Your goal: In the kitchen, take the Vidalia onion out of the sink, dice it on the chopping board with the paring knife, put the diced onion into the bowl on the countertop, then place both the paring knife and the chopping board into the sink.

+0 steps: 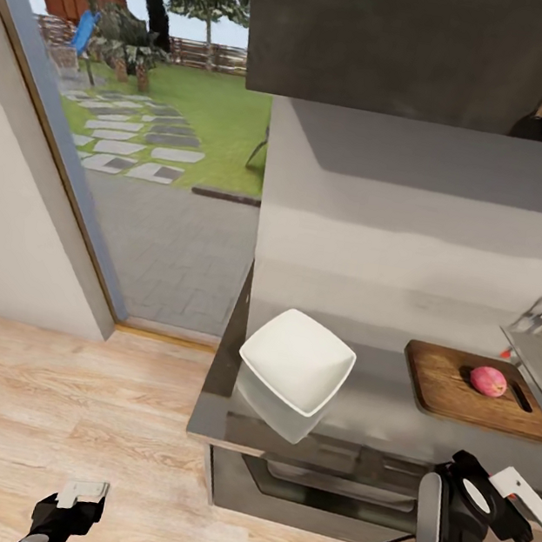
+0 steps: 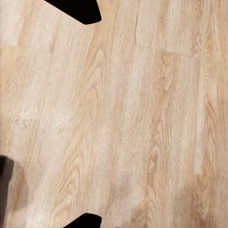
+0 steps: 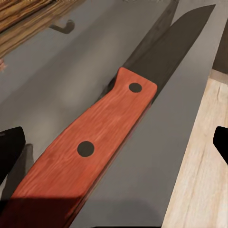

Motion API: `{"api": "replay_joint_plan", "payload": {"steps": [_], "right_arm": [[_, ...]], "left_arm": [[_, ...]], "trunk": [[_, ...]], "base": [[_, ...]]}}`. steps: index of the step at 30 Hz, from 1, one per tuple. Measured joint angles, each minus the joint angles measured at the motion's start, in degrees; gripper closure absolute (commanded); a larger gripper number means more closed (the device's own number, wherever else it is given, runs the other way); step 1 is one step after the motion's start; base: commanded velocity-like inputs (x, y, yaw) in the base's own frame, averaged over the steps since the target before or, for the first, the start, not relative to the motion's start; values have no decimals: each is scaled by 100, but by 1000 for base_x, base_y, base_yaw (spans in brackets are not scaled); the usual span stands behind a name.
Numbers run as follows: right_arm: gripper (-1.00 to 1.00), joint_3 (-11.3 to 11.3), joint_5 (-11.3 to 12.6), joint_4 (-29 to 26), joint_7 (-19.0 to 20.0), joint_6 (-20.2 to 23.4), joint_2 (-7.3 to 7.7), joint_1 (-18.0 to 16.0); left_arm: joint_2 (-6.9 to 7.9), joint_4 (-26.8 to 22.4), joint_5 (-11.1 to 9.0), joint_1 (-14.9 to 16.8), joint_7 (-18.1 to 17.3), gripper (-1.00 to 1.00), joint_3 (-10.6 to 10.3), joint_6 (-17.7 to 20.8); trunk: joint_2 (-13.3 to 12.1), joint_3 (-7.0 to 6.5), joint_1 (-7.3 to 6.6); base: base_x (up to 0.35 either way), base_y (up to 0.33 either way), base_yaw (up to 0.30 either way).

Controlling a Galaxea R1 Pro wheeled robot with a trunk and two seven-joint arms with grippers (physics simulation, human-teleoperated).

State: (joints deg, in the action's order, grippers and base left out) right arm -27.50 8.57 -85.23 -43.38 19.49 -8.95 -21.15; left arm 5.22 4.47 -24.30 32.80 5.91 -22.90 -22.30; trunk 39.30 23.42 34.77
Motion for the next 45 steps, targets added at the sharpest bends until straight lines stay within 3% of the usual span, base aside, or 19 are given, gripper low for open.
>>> {"api": "replay_joint_plan", "payload": {"steps": [14, 15, 45], "right_arm": [[-100, 5, 2, -76, -3, 10, 0, 2], [100, 2, 5, -78, -3, 8, -1, 3], [100, -33, 17, -82, -5, 5, 0, 2]], "left_arm": [[0, 0, 0, 1, 0, -100, 0, 0], [0, 0, 0, 1, 0, -100, 0, 0], [0, 0, 0, 2, 1, -100, 0, 0]], "trunk": [[0, 63, 0], [0, 63, 0], [0, 64, 0]], "base": [[0, 0, 0], [0, 0, 0], [0, 0, 0]]}}
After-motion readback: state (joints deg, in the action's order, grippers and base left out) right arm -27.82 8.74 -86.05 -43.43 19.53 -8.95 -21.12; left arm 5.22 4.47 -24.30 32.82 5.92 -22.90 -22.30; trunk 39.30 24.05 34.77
